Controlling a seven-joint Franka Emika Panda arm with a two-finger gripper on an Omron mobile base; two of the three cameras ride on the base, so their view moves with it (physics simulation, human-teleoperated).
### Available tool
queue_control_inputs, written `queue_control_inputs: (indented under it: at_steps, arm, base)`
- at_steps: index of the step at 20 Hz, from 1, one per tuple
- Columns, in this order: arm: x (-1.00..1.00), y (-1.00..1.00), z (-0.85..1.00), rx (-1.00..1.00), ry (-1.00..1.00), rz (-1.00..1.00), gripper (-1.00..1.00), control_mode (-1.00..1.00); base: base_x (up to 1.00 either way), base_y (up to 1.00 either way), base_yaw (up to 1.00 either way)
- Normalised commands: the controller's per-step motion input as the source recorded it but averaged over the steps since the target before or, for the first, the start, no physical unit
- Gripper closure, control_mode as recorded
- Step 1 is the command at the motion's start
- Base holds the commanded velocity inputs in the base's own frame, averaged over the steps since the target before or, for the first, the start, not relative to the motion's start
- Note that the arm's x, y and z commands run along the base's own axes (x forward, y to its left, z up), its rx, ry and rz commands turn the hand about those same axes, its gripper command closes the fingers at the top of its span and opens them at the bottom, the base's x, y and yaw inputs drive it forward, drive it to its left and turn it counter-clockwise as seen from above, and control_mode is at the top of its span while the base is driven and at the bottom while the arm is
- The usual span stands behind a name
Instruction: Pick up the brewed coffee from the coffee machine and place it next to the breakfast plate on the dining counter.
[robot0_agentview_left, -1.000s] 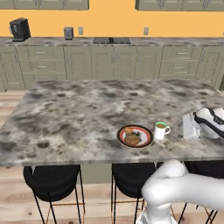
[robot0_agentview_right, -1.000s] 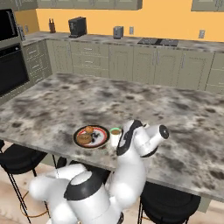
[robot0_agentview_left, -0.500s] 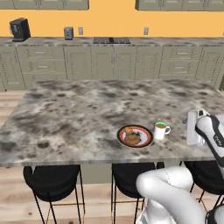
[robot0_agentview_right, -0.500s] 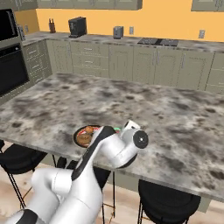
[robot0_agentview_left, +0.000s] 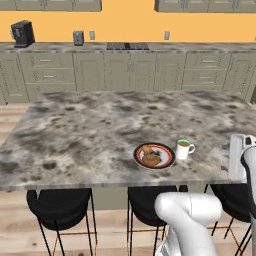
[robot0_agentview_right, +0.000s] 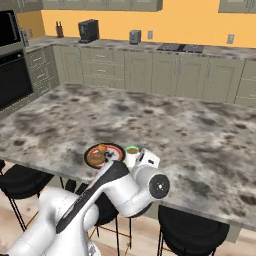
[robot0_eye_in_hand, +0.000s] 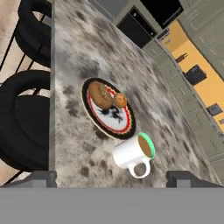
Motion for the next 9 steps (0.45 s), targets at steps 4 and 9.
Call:
queue_control_inputs:
  at_steps: [4,9]
  arm:
    - [-0.45,-0.59,0.0,0.05,-0.02,0.01,-1.0,-1.0]
    - [-0.08,-0.85,0.0,0.16,0.0,0.0,-1.0,-1.0]
  base:
    - [0.0,0.0,0.0]
    - [0.0,0.0,0.0]
